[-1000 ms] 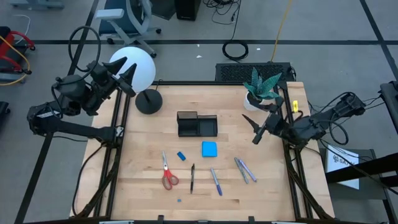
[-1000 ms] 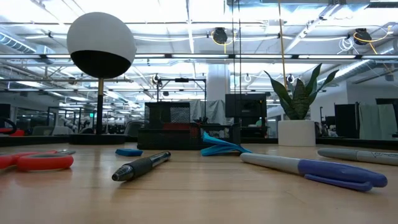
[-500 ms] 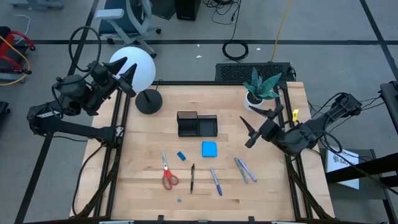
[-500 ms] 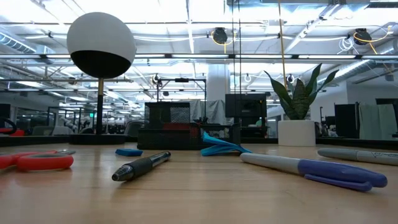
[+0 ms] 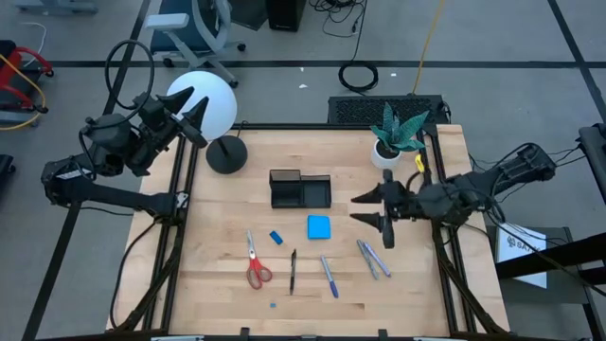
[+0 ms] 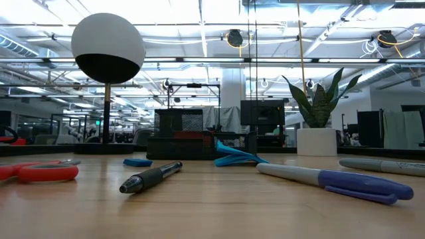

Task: Pick and place office supplies into organizer
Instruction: Put the white pen into the black mesh organizer

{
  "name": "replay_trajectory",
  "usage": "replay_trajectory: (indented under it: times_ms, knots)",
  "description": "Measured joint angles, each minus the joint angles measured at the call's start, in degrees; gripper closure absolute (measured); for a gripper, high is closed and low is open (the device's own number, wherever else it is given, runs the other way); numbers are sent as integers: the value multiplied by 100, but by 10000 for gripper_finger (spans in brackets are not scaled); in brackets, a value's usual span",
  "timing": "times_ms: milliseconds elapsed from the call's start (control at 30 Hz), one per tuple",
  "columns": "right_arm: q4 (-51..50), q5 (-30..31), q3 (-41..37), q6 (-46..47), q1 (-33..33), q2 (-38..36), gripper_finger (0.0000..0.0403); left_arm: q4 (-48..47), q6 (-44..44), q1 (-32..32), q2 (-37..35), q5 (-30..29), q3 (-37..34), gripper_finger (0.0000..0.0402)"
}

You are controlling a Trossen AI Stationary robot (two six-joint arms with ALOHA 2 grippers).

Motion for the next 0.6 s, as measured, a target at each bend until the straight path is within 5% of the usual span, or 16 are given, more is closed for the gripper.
replay_trajectory:
  times_ms: [100, 333, 600]
  knots:
    - [-336, -468, 373, -45, -293, 182, 224, 1, 2, 0, 0, 0, -2, 167]
    - [-1246, -478, 1187, -303, -841, 700, 221, 1, 7, 0, 0, 0, -2, 167]
    - [-2507, -531, 1229, 568, -1438, 914, 220, 1, 5, 2, 0, 0, -4, 167]
